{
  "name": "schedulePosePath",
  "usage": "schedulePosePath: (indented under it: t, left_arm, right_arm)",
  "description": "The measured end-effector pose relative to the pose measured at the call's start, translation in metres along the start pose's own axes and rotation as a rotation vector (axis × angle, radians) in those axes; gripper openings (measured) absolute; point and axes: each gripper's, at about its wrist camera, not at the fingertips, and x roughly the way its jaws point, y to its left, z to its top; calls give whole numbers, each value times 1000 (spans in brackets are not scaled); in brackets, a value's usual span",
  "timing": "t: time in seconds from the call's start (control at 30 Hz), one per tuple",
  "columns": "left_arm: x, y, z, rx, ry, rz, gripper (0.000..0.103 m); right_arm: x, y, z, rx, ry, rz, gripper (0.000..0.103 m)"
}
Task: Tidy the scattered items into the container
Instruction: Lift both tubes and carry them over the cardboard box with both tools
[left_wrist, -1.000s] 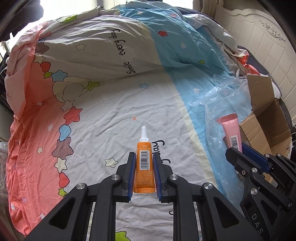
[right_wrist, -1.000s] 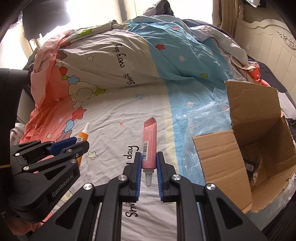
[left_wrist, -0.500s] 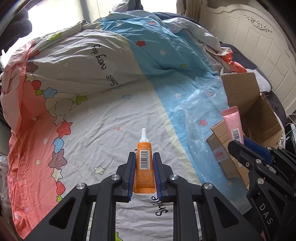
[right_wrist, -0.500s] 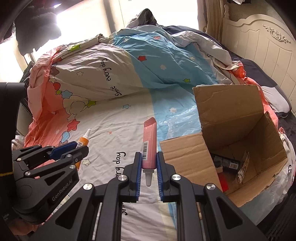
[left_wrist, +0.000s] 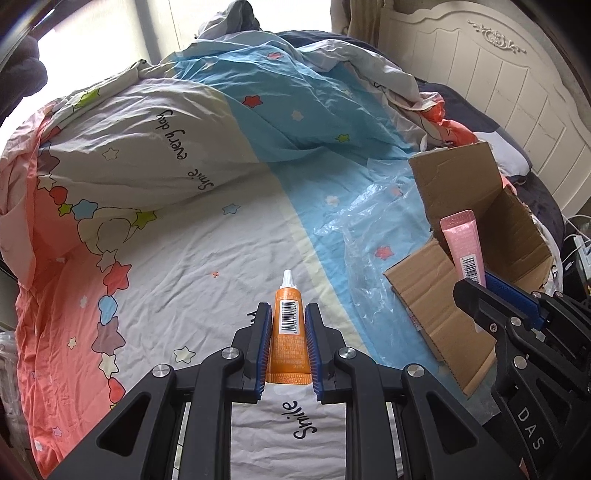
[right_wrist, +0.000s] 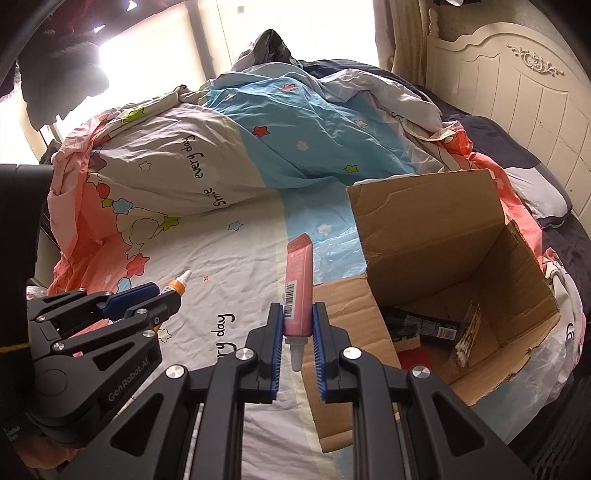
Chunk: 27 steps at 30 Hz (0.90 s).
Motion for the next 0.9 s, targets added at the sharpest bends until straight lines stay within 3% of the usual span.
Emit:
schedulePosePath:
  t: [0.9]
  left_arm:
    - [6, -102, 32, 170, -18, -76, 19]
  right_arm:
    - [-16, -99, -2, 166, -31, -91, 15]
